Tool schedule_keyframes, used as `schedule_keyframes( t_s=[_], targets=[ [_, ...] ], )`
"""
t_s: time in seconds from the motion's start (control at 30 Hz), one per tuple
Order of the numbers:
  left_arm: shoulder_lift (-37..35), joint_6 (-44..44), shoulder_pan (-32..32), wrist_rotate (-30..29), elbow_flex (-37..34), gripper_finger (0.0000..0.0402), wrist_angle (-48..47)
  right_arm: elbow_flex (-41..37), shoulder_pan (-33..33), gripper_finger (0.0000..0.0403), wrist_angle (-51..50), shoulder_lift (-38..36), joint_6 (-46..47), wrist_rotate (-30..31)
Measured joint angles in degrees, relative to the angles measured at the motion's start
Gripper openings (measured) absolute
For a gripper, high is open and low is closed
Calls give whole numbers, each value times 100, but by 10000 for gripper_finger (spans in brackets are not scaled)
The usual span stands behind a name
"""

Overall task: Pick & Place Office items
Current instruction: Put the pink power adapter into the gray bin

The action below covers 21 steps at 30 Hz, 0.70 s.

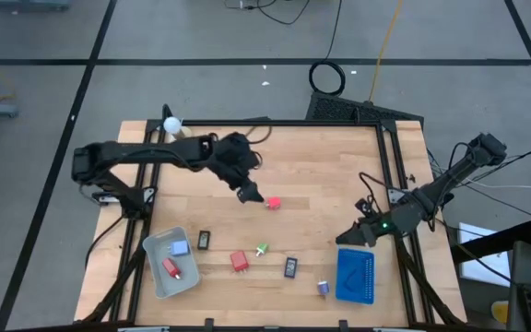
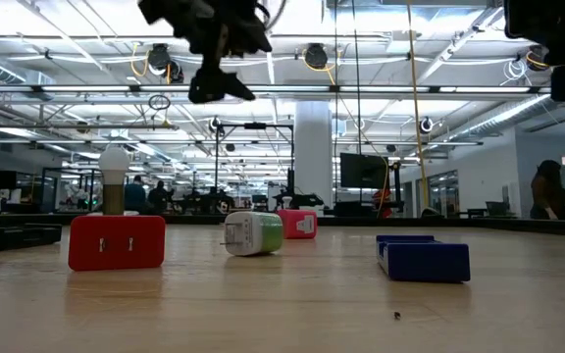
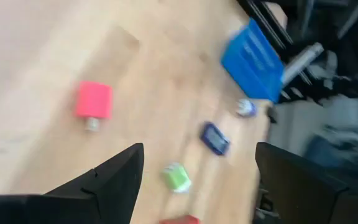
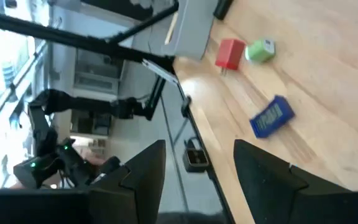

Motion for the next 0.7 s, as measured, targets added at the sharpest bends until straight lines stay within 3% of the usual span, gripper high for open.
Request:
schedule_keyframes(
  t_s=[0.3, 0.47, 0.7],
  targets=[
    [-248, 169, -400, -1150, 195, 312, -780, 0, -789, 182, 61, 17, -604, -29],
    [144, 700, -724, -1863, 937, 312, -1891, 0, -1239, 181, 488, 12, -1002, -31],
    [838, 1218, -814, -2427, 2184, 312, -3083, 0, -1716, 174, 759, 12, -1479, -20]
  ],
)
